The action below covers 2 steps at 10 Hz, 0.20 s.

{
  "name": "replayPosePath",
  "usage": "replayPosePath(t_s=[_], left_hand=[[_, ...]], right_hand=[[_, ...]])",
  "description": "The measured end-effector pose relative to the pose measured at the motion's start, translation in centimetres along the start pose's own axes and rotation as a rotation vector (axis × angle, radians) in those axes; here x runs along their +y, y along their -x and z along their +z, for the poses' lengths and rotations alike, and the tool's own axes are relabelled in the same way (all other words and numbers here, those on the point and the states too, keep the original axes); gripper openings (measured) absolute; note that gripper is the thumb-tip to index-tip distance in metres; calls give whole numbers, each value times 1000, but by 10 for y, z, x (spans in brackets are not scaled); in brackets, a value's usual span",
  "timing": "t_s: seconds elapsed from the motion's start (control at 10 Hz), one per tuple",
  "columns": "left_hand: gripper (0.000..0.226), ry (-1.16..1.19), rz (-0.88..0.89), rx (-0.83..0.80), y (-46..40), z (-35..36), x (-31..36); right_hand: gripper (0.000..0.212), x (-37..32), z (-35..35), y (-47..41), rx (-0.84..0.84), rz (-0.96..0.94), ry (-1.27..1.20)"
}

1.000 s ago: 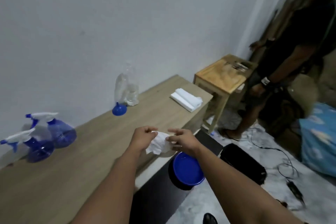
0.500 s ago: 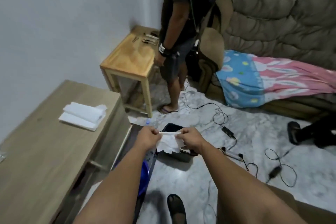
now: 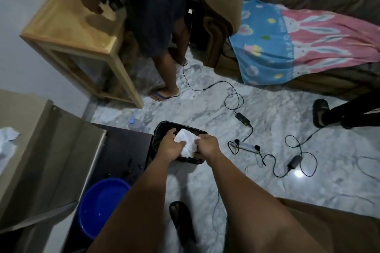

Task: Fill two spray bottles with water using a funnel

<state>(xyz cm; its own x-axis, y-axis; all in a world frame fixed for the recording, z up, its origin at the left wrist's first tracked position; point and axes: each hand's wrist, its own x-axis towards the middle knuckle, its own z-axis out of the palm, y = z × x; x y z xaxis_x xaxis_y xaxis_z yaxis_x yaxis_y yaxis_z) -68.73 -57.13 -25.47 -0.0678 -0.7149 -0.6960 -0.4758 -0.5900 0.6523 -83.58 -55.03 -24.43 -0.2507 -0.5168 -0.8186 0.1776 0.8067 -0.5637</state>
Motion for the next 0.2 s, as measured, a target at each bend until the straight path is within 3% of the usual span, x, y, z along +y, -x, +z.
replayPosePath(t_s=[0.2], left_hand=[[60,-90,11,20,-23,19,-20]], right_hand=[[18,25,-3,-42,-4,-25,68]])
